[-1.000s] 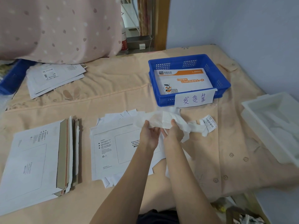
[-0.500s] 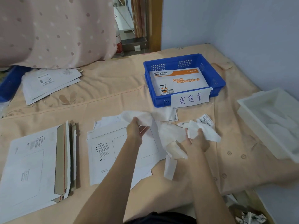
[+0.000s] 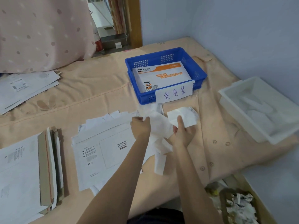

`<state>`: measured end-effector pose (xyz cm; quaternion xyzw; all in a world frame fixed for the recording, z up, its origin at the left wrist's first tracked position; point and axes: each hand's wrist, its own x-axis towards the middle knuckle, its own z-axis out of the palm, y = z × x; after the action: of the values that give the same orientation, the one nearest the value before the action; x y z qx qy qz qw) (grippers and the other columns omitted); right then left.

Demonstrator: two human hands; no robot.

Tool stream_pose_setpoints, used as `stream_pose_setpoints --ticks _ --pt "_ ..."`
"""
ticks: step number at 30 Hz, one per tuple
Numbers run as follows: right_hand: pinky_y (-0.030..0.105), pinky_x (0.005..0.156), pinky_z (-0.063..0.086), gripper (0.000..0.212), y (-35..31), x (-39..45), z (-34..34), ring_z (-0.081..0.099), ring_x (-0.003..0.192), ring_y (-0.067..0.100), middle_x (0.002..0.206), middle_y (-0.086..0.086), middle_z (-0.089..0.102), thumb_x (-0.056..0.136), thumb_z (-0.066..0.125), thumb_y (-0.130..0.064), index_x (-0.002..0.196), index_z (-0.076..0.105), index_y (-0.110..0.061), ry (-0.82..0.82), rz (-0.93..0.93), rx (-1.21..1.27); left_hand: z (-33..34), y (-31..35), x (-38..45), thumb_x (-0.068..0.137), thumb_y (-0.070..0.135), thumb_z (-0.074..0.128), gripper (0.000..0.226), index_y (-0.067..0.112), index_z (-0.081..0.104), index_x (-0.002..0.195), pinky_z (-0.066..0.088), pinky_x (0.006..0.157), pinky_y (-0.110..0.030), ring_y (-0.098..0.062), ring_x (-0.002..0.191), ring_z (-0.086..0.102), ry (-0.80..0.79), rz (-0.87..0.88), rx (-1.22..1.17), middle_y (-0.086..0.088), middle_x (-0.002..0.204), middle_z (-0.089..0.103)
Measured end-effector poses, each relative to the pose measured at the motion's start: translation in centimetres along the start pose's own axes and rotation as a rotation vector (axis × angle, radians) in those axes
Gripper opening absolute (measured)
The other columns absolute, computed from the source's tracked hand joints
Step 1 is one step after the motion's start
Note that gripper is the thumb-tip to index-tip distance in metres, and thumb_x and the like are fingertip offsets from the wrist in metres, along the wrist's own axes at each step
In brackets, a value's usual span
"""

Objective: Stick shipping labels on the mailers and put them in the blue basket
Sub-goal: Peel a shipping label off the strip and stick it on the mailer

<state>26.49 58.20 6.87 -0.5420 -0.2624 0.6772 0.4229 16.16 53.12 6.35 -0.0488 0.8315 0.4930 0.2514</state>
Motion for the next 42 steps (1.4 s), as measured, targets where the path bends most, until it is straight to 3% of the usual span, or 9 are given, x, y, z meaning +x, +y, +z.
stream_pose_setpoints --ticks 3,7,12,18,21,27,34,38,42 --pt "0.028 0.074 0.055 0.015 0.7 0.0 0.6 0.066 0.083 0.01 0.088 -0.006 0.071 0.078 0.078 -0.027 0.087 0.072 -0.018 -0.12 -0.04 -0.219 -1.9 0.9 -0.3 0.096 0.037 0.051 0.034 0.005 0.061 0.093 0.051 0.073 -0.031 -0.022 0.077 0.064 -0.297 -0.219 -0.268 -0.011 0.091 0.068" --pt "0.011 0.064 0.049 0.012 1.7 -1.5 1.5 0.063 0.071 -0.001 0.08 -0.007 0.068 0.079 0.076 -0.009 0.088 0.07 -0.013 -0.346 -0.106 -0.336 -5.1 0.5 0.4 0.089 0.042 0.059 0.043 0.0 0.063 0.102 0.055 0.077 -0.033 -0.026 0.078 0.068 -0.514 -0.369 -0.446 -0.014 0.088 0.072" --pt "0.009 0.064 0.046 0.023 3.5 -3.0 2.8 0.064 0.071 -0.005 0.079 -0.01 0.07 0.075 0.077 -0.004 0.089 0.069 -0.021 -0.665 -0.155 -0.521 -8.6 -2.5 1.5 0.083 -0.001 0.062 0.013 -0.005 0.067 0.094 0.056 0.064 -0.022 -0.02 0.062 0.067 -0.341 -0.234 -0.529 -0.015 0.073 0.067" --pt "0.012 0.067 0.045 0.057 7.0 -3.2 3.6 0.059 0.101 0.006 0.119 -0.003 0.053 0.077 0.065 0.01 0.123 0.052 -0.02 -0.926 -0.072 -0.854 -11.2 -5.9 1.9 0.085 -0.004 0.058 0.009 0.0 0.063 0.08 0.056 0.055 -0.023 -0.022 0.057 0.064 0.001 -0.241 -0.579 -0.014 0.075 0.064" --pt "0.016 0.068 0.045 0.046 8.5 -3.1 4.1 0.06 0.099 0.016 0.122 0.008 0.058 0.082 0.044 0.015 0.115 0.053 -0.016 -0.82 -0.138 -0.88 -12.1 -7.3 2.1 0.088 0.005 0.061 0.013 0.009 0.061 0.076 0.054 0.054 -0.022 -0.018 0.063 0.065 0.059 -0.184 -0.522 -0.007 0.076 0.065" --pt "0.023 0.064 0.049 0.011 9.1 -2.2 6.1 0.063 0.083 0.016 0.099 0.009 0.064 0.092 0.058 -0.008 0.102 0.061 -0.011 -0.678 0.325 -0.604 -12.3 -8.6 3.0 0.08 0.002 0.069 0.02 0.015 0.055 0.074 0.047 0.058 -0.024 -0.018 0.069 0.059 0.006 -0.063 -0.339 -0.002 0.076 0.063" --pt "0.025 0.073 0.049 0.025 9.8 -1.4 7.7 0.061 0.08 0.014 0.087 0.001 0.067 0.078 0.061 -0.003 0.097 0.066 -0.018 -0.707 0.398 -0.763 -11.7 -9.1 4.7 0.066 0.003 0.063 0.018 0.017 0.055 0.073 0.057 0.073 -0.041 -0.018 0.068 0.057 -0.003 -0.082 -0.261 -0.003 0.078 0.064" --pt "0.024 0.068 0.05 0.05 10.1 -1.5 8.4 0.057 0.075 0.012 0.084 0.003 0.064 0.051 0.06 -0.019 0.099 0.068 -0.006 -0.753 0.42 -0.864 -11.4 -9.2 5.2 0.075 0.004 0.072 0.022 0.02 0.058 0.078 0.047 0.066 -0.029 -0.015 0.07 0.059 0.038 -0.073 -0.215 -0.001 0.084 0.066" --pt "0.03 0.072 0.053 0.007 10.7 -1.3 8.7 0.055 0.073 0.016 0.077 0.003 0.058 0.072 0.063 -0.01 0.076 0.058 -0.014 -0.675 0.309 -0.92 -11.1 -9.6 5.7 0.086 0.015 0.064 0.003 0.013 0.062 0.084 0.045 0.059 -0.025 -0.016 0.068 0.057 0.115 -0.046 -0.184 -0.004 0.083 0.068"
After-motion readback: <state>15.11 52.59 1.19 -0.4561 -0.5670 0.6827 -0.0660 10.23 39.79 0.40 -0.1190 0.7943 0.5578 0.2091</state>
